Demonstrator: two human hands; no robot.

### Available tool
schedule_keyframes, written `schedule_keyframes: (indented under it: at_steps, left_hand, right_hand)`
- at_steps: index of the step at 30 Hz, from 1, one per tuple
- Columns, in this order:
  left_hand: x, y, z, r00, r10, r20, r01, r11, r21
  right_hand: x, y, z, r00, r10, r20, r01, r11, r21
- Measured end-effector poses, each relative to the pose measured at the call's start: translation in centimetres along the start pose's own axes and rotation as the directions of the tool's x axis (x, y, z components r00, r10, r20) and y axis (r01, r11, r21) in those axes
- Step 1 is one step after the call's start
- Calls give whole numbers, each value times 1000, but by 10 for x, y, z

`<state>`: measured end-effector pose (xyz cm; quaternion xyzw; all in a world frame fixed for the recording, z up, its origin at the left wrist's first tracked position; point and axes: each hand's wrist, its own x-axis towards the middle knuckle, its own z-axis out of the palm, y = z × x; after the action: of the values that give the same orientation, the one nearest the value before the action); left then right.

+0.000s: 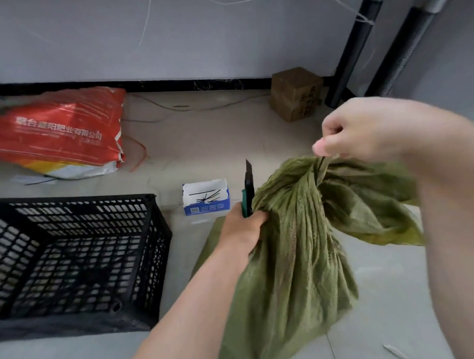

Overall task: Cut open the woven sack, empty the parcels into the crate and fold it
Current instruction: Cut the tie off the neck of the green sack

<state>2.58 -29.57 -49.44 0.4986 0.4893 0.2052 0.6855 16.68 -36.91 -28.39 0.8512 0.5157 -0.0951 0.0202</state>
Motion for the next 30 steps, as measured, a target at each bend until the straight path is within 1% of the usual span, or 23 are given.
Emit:
schedule_keyframes:
  at_steps: [3, 5, 6, 8, 10, 12, 13, 18, 22, 24, 27, 30]
  left_hand:
    - [7, -3, -6, 999, -35, 22, 35, 999, -9]
    - [17, -9, -6, 999, -47, 26, 49, 998, -45]
    - [24, -12, -5, 998, -58, 17, 60, 996, -70]
    - [33, -16, -2, 996, -80, -27, 76, 991, -114]
    - [45, -19, 0, 990, -108, -86, 95, 985, -147]
    - [54, -20, 0, 984, -133, -122, 111, 979, -172]
    - [60, -20, 1, 981, -134, -140, 110, 979, -171]
    - [88, -19, 3, 963, -101, -249, 60, 984, -168]
    - [105, -17, 3, 933, -98, -346, 40, 984, -171]
    - [109, -16, 1, 921, -98, -378, 38, 986, -161]
    - [108, -15, -4, 921, -108, -373, 53, 987, -155]
    - [104, -20, -9, 930, -146, -338, 82, 977, -198]
  right_hand:
    - [28, -15, -16, 996, -5, -92, 9, 999, 48]
    - [61, -20, -9, 987, -35, -156, 56, 990, 129]
    - [81, -20, 2, 988, -29, -149, 56, 982, 180]
    - [117, -19, 36, 998, -11, -61, 27, 962, 271]
    - [158, -11, 83, 998, 20, 61, -41, 930, 364]
    - [189, -6, 128, 989, 31, 145, -86, 916, 393]
    - [204, -4, 147, 986, 20, 164, -83, 917, 391]
    - [256, -1, 210, 972, -49, 230, -60, 895, 442]
    - [278, -4, 237, 979, -61, 192, -53, 841, 539]
    - [287, -5, 246, 977, -56, 204, -75, 809, 583]
    - [295, -7, 256, 969, -44, 242, -115, 788, 604]
    - [303, -20, 266, 963, -56, 264, -104, 825, 556]
